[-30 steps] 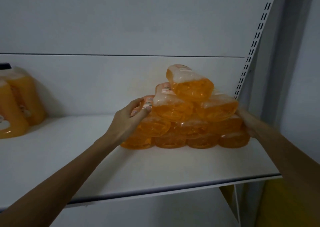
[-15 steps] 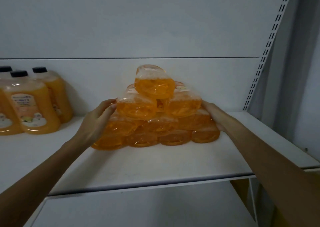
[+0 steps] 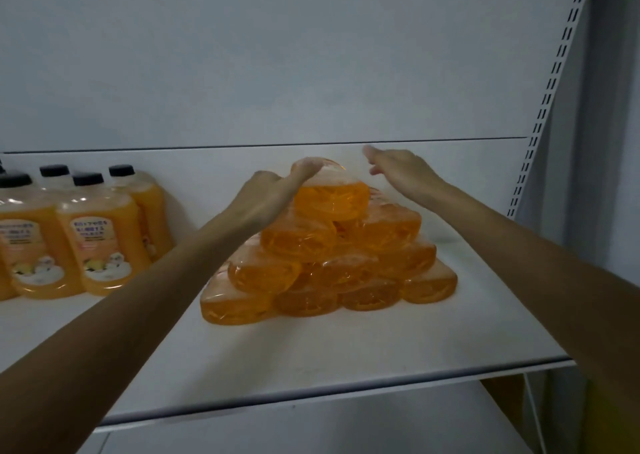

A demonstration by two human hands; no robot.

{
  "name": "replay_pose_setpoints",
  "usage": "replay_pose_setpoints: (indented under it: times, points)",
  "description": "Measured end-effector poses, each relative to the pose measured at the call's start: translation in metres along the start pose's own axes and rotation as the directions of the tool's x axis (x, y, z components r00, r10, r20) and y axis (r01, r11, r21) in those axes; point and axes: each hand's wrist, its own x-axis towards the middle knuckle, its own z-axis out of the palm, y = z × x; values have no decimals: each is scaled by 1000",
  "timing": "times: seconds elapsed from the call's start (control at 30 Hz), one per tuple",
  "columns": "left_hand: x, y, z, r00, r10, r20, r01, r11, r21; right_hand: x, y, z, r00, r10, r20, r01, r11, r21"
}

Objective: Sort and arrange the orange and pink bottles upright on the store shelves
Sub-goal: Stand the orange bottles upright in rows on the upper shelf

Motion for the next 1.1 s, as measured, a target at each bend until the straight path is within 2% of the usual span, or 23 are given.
replay_pose_setpoints:
  times: [0.1,0.17,0.27,0.33,0.4,0.43,0.53,0.6,0.7,0.87,1.1]
  points:
    - [15,-4,3,991,-69,118,75,996,-53,3,-29,15,975,-27,221,30,999,-12]
    - [15,-7,4,988,-104,117,117,988,-105,4,-32,21,976,-50,210,35,997,75]
    - [9,-7,10,998,-57,2,57,985,-162,0,-32,21,990,-119,72,105,980,170]
    - [4,0,12,988,112,-110,-128,980,-151,-6,-41,15,972,-231,-51,235,917,321]
    - [-2,19,6,930,327,-168,-351,925,-147,-13,-53,1,918,-346,-194,396,806,440]
    - [-1,30,3,902,390,-186,-417,898,-138,-15,-57,-8,886,-384,-261,464,754,465]
    - [0,65,5,854,484,-191,-508,854,-109,-24,-57,-42,821,-435,-369,568,686,454]
    - [0,88,25,845,496,-200,-518,852,-76,-27,-40,-71,821,-452,-349,571,665,481]
    - [6,113,75,876,438,-200,-465,878,-113,-29,2,-113,856,-472,-210,511,719,471]
    - [20,130,180,936,330,-121,-350,910,-221,-33,91,-156,944,-327,-44,318,864,392]
    - [28,119,298,977,215,6,-198,911,-362,-25,195,-165,955,-286,71,275,952,135]
